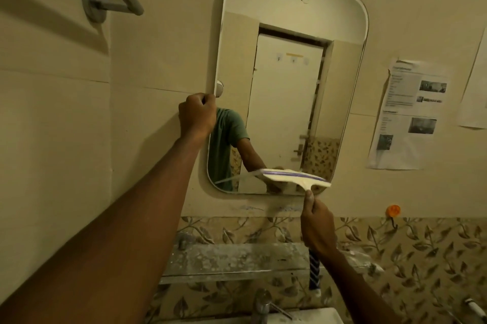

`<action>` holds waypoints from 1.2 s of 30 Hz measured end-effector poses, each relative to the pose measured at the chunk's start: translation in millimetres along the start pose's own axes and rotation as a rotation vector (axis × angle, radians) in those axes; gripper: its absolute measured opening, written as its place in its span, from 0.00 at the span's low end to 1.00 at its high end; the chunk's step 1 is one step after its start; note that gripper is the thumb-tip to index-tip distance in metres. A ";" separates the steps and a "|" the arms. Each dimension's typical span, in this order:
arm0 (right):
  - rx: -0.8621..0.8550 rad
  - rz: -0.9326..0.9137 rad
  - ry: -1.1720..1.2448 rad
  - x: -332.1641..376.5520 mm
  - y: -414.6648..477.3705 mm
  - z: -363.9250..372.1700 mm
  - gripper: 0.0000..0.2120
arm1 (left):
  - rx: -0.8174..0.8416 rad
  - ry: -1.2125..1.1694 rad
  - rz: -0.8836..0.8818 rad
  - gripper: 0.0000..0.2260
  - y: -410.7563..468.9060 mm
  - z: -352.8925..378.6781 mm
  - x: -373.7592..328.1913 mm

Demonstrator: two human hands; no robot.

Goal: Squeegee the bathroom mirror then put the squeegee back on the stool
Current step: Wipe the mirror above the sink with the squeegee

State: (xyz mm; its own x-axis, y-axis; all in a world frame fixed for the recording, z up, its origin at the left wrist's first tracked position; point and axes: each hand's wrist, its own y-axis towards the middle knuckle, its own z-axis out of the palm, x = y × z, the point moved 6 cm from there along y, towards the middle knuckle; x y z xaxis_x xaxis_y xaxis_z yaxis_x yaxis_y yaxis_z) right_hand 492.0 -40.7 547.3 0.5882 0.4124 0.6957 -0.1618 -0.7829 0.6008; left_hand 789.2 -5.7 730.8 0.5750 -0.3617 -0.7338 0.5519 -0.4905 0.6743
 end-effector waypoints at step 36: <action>0.031 -0.075 0.018 45.6 -11.2 22.6 0.20 | 0.057 0.015 -0.014 0.19 3.4 -4.6 3.5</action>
State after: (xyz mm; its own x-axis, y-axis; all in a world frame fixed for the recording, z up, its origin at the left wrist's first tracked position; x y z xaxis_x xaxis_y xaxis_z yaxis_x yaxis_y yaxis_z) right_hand 538.5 -23.6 563.4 0.5837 0.4782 0.6563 -0.0934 -0.7634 0.6392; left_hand 795.8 -5.0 731.0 0.5767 -0.3426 -0.7417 0.5249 -0.5404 0.6577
